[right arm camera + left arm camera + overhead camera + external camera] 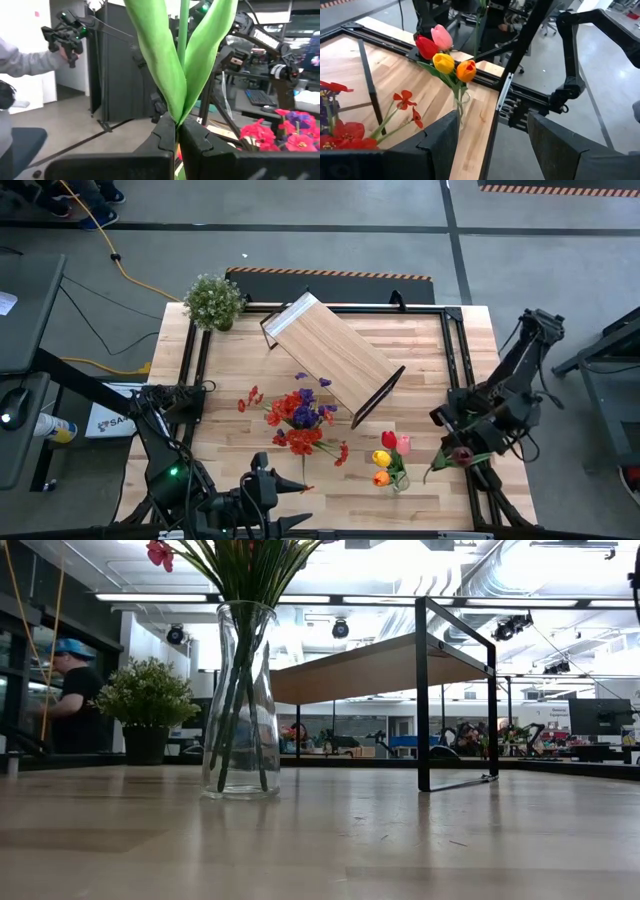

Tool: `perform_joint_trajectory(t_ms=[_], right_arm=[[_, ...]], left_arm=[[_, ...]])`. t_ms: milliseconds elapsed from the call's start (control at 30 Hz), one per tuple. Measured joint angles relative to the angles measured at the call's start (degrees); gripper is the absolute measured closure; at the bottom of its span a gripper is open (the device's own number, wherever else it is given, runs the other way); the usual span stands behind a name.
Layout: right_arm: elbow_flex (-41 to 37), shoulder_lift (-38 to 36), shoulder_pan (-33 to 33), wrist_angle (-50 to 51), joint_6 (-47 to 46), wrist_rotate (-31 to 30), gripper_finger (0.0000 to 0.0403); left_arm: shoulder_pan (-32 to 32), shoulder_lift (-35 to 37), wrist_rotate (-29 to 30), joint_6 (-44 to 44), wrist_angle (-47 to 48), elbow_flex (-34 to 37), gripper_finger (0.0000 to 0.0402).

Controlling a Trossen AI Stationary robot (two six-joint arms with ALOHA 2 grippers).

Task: Pick and place flowers into a vace then onto a shelf
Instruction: Put the dark red tulip into the right transparent vase

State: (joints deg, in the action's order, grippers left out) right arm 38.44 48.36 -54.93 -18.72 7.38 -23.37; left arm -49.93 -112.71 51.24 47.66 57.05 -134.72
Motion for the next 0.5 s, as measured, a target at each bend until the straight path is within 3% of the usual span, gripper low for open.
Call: perform_joint_trajectory(t_ms=[233, 500], right_arm=[[0.0, 0.5, -4.9, -2.3, 3.4, -8.0, 0.0403], [0.0, 4.1, -5.6, -3.8, 4.7, -15.1, 0.0403]], left_arm=[[0.0, 0.0, -0.9, -0.9, 0.0, 0.0, 0.0135], [0.0, 0.0, -1.5, -1.1, 0.0, 0.0, 0.0135]])
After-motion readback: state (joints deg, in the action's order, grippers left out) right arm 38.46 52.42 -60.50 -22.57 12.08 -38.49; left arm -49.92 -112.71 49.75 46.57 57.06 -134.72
